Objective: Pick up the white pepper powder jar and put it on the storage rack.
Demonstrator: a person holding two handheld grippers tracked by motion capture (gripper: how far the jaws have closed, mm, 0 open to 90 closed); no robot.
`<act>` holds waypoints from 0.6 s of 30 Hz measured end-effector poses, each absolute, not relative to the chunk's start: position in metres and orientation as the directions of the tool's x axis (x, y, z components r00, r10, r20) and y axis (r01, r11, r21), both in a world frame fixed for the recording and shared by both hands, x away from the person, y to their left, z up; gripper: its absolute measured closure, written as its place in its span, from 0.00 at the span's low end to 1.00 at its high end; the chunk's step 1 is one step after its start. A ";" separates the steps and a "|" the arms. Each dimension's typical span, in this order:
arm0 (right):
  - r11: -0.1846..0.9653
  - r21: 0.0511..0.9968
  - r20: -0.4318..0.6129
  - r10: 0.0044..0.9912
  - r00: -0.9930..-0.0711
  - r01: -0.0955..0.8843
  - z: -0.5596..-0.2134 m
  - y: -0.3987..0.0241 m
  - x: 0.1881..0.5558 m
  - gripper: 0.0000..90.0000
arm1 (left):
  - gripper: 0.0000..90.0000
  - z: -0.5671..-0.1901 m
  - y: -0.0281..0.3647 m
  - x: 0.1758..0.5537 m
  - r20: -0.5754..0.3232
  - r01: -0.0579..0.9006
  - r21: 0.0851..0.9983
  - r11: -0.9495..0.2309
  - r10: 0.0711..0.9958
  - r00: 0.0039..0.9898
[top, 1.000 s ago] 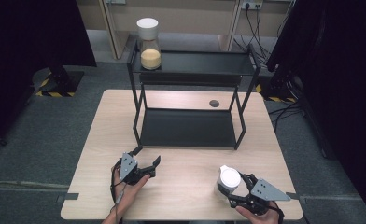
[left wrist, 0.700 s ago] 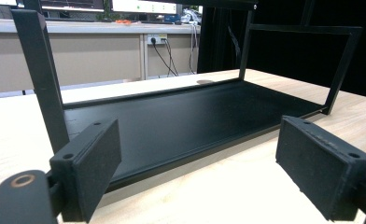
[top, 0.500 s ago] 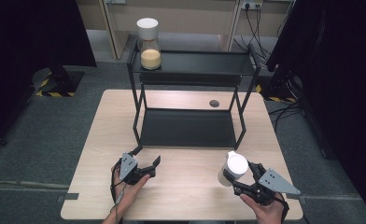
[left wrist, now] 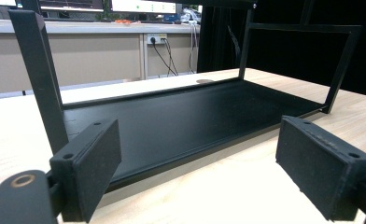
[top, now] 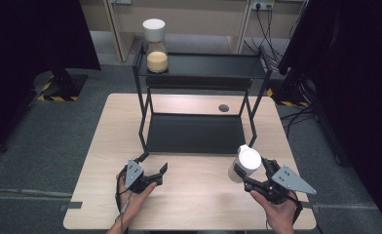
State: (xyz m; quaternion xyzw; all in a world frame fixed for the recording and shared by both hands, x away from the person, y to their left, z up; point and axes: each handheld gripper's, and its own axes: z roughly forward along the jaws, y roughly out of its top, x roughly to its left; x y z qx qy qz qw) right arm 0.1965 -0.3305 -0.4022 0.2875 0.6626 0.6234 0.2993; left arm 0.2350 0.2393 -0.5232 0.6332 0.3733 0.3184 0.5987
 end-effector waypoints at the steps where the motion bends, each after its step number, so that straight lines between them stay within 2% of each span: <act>1: 0.057 0.998 -0.037 0.758 -0.651 0.009 -0.400 -0.329 0.197 0.34 | 0.15 -0.523 0.239 0.235 -0.042 0.091 0.996 -0.006 0.854 0.519; 18: 0.031 0.999 -0.036 0.797 -0.603 -0.020 -0.377 -0.320 0.212 0.34 | 0.15 -0.523 0.239 0.235 -0.039 0.089 0.996 -0.009 0.853 0.520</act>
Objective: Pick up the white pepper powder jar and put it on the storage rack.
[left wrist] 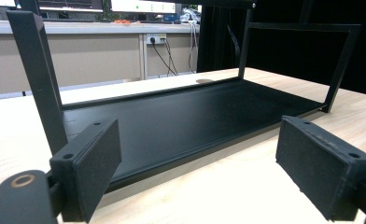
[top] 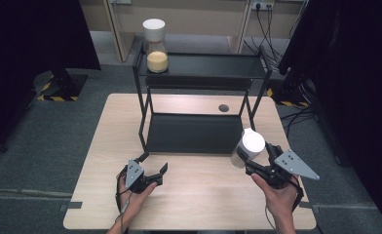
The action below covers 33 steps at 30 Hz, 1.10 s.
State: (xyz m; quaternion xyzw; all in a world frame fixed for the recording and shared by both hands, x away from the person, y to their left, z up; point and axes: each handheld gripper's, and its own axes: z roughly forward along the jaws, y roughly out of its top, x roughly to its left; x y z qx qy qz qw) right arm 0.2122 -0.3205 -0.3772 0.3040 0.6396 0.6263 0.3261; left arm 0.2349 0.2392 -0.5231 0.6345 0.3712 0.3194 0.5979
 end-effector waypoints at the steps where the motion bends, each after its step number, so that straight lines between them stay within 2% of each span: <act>1: 0.030 0.999 -0.036 0.799 -0.600 -0.020 -0.376 -0.320 0.213 0.34 | 0.15 -0.523 0.239 0.235 -0.039 0.089 0.996 -0.009 0.853 0.520; 33: 0.011 0.999 -0.038 0.845 -0.533 -0.053 -0.344 -0.305 0.230 0.34 | 0.15 -0.524 0.238 0.234 -0.031 0.083 0.996 -0.015 0.853 0.521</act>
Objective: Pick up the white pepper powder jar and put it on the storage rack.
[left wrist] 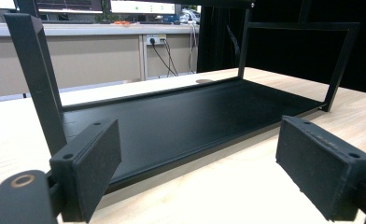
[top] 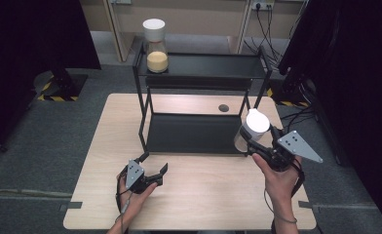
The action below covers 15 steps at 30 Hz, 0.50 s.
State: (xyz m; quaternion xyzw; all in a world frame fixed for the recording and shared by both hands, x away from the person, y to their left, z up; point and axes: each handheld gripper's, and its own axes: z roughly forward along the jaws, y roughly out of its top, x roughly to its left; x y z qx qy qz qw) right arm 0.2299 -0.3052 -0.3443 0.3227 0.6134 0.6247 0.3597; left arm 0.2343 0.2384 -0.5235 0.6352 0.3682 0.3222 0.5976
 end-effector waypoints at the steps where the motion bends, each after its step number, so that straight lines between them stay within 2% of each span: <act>1: 0.011 0.998 -0.040 0.846 -0.531 -0.058 -0.343 -0.304 0.231 0.34 | 0.15 -0.523 0.238 0.234 -0.030 0.082 0.996 -0.015 0.853 0.521; 15: -0.005 0.998 -0.031 0.859 -0.511 -0.069 -0.329 -0.295 0.242 0.34 | 0.15 -0.523 0.238 0.234 -0.028 0.081 0.997 -0.017 0.852 0.522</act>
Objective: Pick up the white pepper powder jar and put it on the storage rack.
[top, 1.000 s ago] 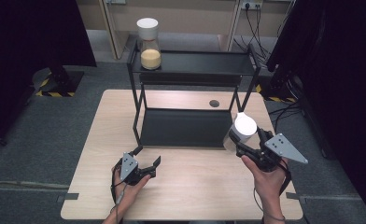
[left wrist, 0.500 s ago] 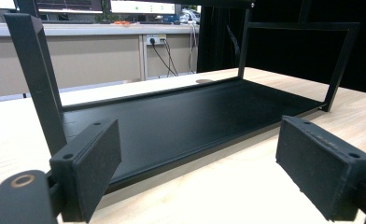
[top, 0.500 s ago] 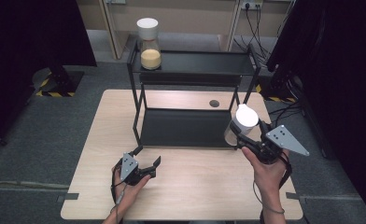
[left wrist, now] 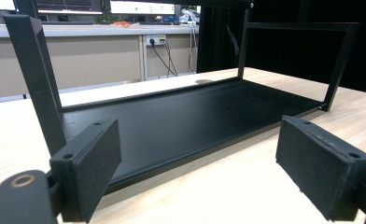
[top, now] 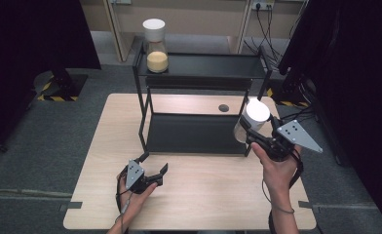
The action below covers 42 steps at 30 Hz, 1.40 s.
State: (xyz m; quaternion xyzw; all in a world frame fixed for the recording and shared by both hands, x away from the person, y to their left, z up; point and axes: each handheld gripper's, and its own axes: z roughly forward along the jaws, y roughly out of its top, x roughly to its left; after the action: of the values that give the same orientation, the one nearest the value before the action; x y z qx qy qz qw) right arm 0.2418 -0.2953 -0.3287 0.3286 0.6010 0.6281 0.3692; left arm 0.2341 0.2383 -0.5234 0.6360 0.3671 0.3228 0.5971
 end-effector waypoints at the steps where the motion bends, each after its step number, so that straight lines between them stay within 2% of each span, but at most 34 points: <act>1: -0.006 0.998 -0.031 0.859 -0.511 -0.069 -0.328 -0.295 0.242 0.34 | 0.15 -0.523 0.238 0.234 -0.028 0.081 0.997 -0.017 0.853 0.522; 42: -0.036 0.994 -0.014 0.889 -0.458 -0.099 -0.287 -0.278 0.267 0.34 | 0.15 -0.524 0.238 0.234 -0.025 0.078 0.997 -0.018 0.853 0.521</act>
State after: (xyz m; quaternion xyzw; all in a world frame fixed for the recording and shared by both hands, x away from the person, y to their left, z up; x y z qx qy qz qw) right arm 0.2675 -0.2781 -0.2872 0.3439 0.5739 0.6322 0.3908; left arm 0.2336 0.2380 -0.5239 0.6352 0.3665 0.3246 0.5973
